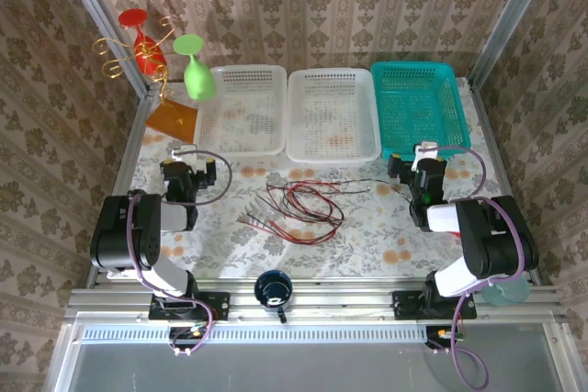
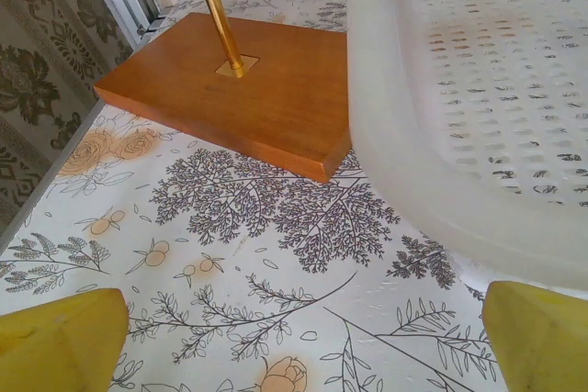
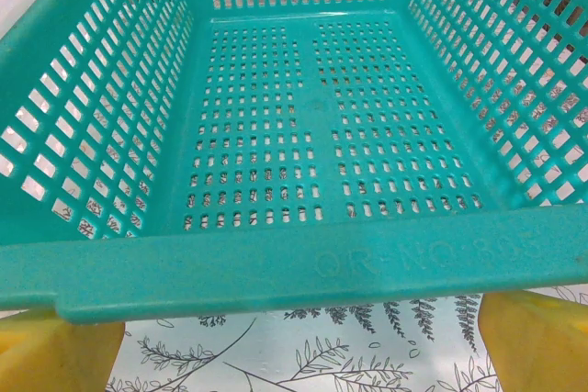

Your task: Untangle the cables

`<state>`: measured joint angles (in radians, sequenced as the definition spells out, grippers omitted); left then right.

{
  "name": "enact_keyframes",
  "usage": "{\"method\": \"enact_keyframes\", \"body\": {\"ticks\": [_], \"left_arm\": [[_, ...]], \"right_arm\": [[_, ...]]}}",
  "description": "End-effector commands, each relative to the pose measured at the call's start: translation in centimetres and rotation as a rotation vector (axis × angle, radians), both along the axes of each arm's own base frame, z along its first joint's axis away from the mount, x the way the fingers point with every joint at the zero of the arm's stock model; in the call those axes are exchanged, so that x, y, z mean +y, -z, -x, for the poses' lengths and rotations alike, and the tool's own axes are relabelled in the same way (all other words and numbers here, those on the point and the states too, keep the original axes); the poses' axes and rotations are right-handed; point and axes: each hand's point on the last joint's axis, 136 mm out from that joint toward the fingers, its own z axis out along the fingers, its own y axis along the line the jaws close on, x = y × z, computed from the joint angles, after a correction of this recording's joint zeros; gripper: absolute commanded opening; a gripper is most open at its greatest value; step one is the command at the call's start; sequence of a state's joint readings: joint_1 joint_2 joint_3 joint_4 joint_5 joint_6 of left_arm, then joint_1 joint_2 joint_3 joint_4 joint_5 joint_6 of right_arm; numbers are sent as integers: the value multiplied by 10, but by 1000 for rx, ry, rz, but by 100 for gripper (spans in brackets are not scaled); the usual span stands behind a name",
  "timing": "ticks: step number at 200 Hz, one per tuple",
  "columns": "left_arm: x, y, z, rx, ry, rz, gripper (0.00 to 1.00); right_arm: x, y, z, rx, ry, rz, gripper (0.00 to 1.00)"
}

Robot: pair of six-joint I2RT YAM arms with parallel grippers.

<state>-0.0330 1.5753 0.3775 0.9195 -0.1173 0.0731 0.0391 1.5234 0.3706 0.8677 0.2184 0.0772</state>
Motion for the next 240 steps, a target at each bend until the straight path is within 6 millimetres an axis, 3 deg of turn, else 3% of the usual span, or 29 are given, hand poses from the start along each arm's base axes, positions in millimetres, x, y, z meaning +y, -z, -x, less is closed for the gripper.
{"method": "enact_keyframes", "body": {"ticks": [1, 179, 240], "left_arm": [[-1, -13, -3, -43, -9, 15, 100], [-1, -14, -3, -48, -7, 14, 100], [-10, -26, 29, -206, 24, -2, 100]], "right_arm": [[-1, -10, -6, -34, 7, 11, 100], [-2, -10, -6, -34, 8, 10, 100], [-2, -22, 15, -155, 26, 29, 100]]}}
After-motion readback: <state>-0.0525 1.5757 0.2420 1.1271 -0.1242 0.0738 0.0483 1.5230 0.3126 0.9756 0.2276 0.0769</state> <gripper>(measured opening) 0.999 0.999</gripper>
